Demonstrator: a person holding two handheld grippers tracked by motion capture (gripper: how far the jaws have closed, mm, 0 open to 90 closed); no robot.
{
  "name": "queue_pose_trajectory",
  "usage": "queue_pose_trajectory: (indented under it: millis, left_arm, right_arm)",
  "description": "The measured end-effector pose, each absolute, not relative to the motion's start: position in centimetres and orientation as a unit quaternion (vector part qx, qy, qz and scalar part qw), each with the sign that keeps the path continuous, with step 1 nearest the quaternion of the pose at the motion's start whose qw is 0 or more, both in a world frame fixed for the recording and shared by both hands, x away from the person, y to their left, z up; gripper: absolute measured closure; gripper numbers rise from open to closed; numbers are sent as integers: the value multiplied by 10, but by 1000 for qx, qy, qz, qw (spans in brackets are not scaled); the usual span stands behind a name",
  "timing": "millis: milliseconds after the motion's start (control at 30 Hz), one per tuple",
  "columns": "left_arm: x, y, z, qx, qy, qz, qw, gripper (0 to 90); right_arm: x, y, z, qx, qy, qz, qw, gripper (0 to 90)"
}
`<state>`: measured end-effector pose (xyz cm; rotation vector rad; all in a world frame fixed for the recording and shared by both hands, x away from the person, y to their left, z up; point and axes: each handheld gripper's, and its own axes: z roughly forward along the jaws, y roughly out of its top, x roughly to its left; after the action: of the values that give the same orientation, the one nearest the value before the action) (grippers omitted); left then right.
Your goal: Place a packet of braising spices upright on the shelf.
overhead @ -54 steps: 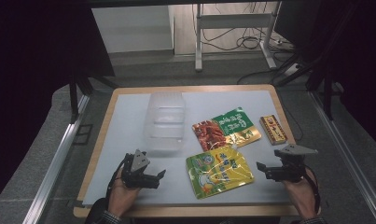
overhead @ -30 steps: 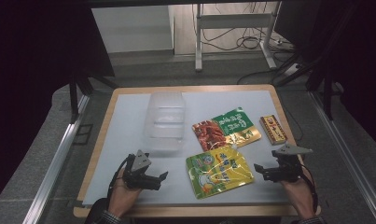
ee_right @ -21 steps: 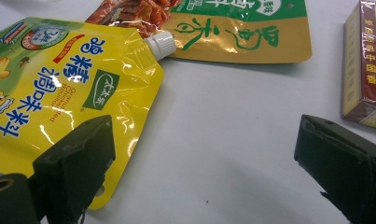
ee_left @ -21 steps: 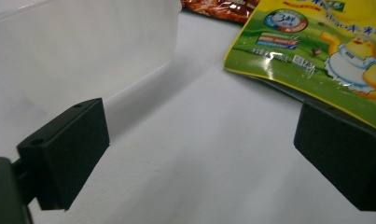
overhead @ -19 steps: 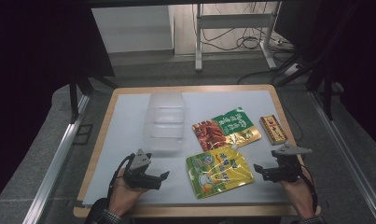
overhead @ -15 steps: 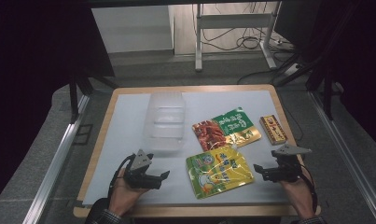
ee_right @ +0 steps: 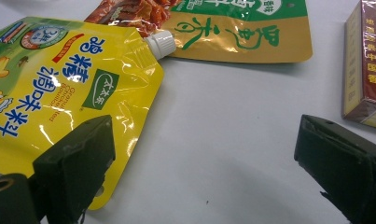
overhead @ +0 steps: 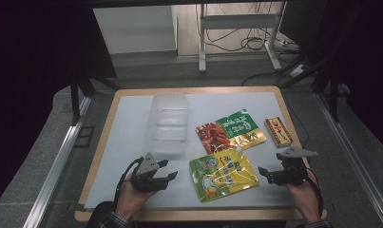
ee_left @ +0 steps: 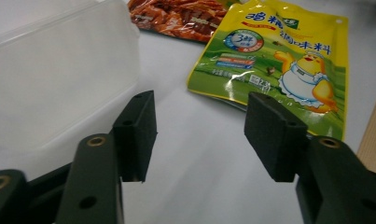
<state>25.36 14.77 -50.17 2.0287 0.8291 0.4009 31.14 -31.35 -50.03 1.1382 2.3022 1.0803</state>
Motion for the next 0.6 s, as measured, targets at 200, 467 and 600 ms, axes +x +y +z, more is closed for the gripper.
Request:
queue_pose_trajectory:
  millis: [200,467,600]
  left_arm:
    - [254,140,-500,816,330,146,452,588]
    - [256,126,-502,821,316,141,453,759]
    - [259,118,-503,826,309,143,450,880]
  right_arm:
    - [312,-313,-501,403,814,380,175,51]
    - [311,-313,-500,401,814,381,178,51]
    - [312,-313,-500,402,814,382,175,51]
